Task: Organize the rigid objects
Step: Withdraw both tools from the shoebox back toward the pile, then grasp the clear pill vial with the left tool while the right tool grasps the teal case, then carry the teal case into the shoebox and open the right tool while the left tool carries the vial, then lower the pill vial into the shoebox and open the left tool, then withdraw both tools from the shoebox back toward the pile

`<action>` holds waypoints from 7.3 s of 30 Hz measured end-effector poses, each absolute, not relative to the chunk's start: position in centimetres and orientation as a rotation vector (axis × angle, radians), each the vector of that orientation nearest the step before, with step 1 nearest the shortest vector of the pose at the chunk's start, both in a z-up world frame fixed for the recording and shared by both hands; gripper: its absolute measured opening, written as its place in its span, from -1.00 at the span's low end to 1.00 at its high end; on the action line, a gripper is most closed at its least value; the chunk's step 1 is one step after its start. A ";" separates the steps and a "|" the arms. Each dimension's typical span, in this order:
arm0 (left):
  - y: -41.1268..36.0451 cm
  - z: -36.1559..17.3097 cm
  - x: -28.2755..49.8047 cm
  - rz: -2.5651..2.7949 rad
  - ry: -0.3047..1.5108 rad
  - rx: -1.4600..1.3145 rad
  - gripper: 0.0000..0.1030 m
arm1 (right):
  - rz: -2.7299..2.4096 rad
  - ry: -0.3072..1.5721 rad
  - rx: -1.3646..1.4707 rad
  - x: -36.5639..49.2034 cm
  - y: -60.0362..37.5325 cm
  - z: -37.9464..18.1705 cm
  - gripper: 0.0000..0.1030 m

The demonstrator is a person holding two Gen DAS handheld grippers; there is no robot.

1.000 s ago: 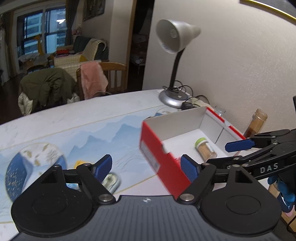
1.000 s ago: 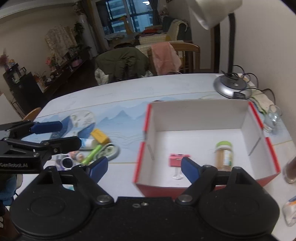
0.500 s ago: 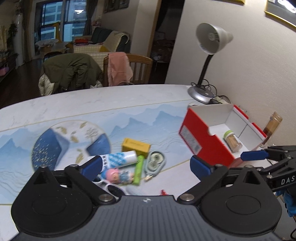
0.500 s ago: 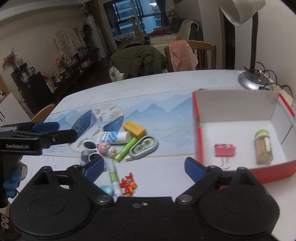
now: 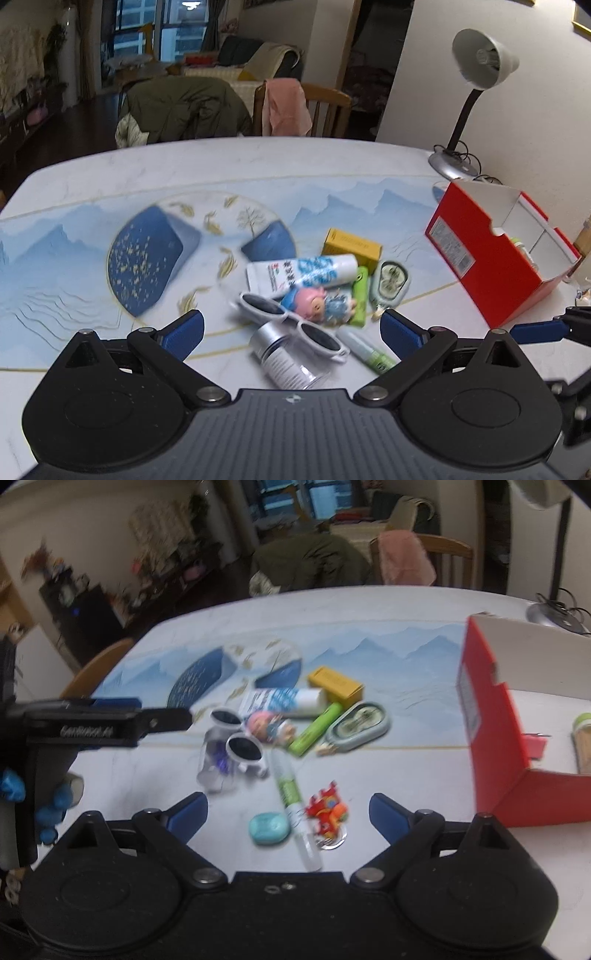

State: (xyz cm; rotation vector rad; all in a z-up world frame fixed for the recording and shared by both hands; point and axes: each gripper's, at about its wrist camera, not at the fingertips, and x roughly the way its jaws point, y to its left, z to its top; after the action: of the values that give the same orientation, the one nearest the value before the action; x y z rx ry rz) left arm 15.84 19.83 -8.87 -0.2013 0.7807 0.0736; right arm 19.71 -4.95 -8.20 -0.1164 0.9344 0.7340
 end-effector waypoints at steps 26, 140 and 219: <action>21.2 -16.9 18.7 0.057 0.929 -0.280 0.97 | 0.863 1.043 -0.374 20.1 2.5 -13.6 0.14; -9.0 -7.3 41.5 -0.231 0.852 -0.165 -0.22 | 0.601 1.007 -0.193 39.7 -24.9 -10.4 -0.35; -0.9 -3.0 28.1 -0.176 0.734 -0.140 0.44 | 0.564 0.851 -0.055 31.4 -24.7 -3.2 0.39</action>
State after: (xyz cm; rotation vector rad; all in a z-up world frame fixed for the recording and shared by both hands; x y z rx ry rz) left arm 28.07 -0.92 -3.03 -0.1398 0.7344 -0.1762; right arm 31.43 -24.67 -3.18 -0.0546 0.8507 0.5645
